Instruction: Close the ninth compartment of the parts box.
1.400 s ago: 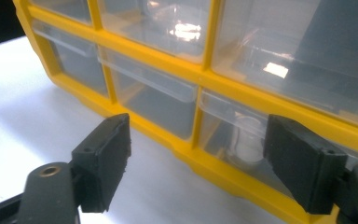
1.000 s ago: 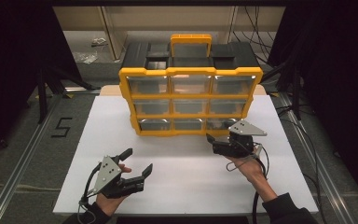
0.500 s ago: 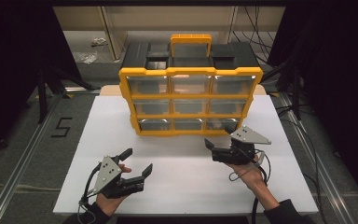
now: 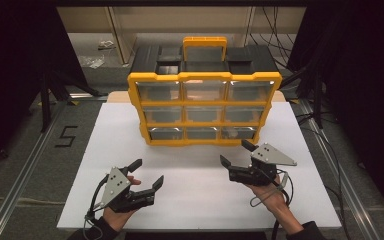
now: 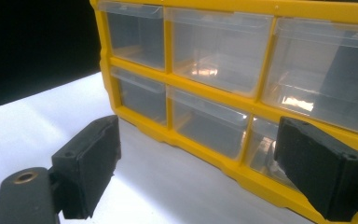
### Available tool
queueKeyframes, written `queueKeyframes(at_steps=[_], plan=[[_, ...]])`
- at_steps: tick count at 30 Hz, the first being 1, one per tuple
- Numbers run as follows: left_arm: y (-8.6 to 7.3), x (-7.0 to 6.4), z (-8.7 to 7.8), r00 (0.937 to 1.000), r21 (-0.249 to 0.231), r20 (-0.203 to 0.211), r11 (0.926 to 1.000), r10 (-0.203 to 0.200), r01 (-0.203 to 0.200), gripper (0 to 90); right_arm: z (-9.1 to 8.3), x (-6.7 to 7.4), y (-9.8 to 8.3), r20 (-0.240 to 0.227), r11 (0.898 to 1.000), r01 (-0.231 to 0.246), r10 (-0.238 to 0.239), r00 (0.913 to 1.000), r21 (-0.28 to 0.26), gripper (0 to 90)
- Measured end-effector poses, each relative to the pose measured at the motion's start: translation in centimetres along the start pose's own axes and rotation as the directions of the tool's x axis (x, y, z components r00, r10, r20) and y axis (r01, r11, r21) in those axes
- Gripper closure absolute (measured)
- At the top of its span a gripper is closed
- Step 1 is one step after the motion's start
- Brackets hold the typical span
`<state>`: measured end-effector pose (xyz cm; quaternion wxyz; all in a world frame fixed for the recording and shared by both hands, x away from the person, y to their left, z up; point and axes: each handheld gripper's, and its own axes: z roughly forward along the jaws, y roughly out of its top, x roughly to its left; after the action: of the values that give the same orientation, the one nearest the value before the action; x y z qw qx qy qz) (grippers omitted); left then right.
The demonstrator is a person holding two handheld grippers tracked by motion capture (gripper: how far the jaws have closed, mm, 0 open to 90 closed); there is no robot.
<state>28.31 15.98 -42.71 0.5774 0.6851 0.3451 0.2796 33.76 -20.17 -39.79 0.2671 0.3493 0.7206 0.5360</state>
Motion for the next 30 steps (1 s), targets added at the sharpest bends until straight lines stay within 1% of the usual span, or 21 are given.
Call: queueKeyframes(at_steps=[12,21,30], plan=[[0.0,0.0,0.0,1.0000,-0.001,-0.002,1.0000,0.001,-0.001,16.4,-1.6,0.3,-0.5,-0.003,1.000,-0.001,0.001,1.0000,-0.020,15.6],[0.0,0.0,0.0,1.0000,0.000,-0.001,1.0000,0.000,0.000,16.4,-2.8,0.1,-1.1,0.007,1.000,-0.009,0.009,0.9999,-0.024,15.7],[0.0,0.0,0.0,1.0000,-0.001,0.000,1.0000,0.000,0.000,16.3,-3.4,-0.3,-1.5,0.018,0.999,-0.026,0.026,0.9995,-0.029,15.6]])
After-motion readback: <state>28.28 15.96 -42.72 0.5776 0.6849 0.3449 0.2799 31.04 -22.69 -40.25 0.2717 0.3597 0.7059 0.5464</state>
